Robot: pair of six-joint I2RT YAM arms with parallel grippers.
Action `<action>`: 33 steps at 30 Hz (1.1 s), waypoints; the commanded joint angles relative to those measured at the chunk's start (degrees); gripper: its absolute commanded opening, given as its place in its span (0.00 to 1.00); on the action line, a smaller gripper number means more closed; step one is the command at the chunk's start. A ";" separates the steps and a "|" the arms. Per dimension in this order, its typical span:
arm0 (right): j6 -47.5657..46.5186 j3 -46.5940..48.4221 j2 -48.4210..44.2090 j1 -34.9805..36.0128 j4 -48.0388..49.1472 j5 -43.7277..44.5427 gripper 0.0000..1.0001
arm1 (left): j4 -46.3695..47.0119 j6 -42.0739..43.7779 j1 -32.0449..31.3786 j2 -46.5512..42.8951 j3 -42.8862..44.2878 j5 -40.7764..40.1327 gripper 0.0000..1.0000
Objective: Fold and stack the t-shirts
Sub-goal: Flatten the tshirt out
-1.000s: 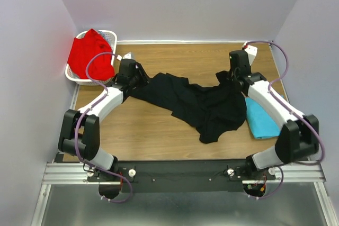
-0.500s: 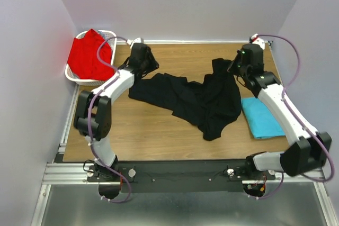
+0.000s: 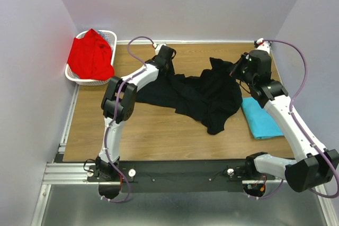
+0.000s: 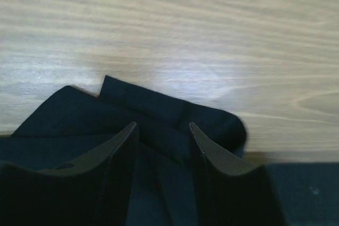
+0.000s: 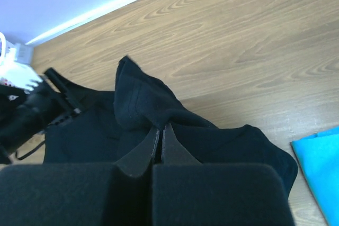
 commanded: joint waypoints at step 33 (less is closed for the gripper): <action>-0.80 7.38 4.35 0.12 0.16 -0.54 0.01 | 6.81 -3.53 -2.46 -33.55 -34.35 5.18 0.00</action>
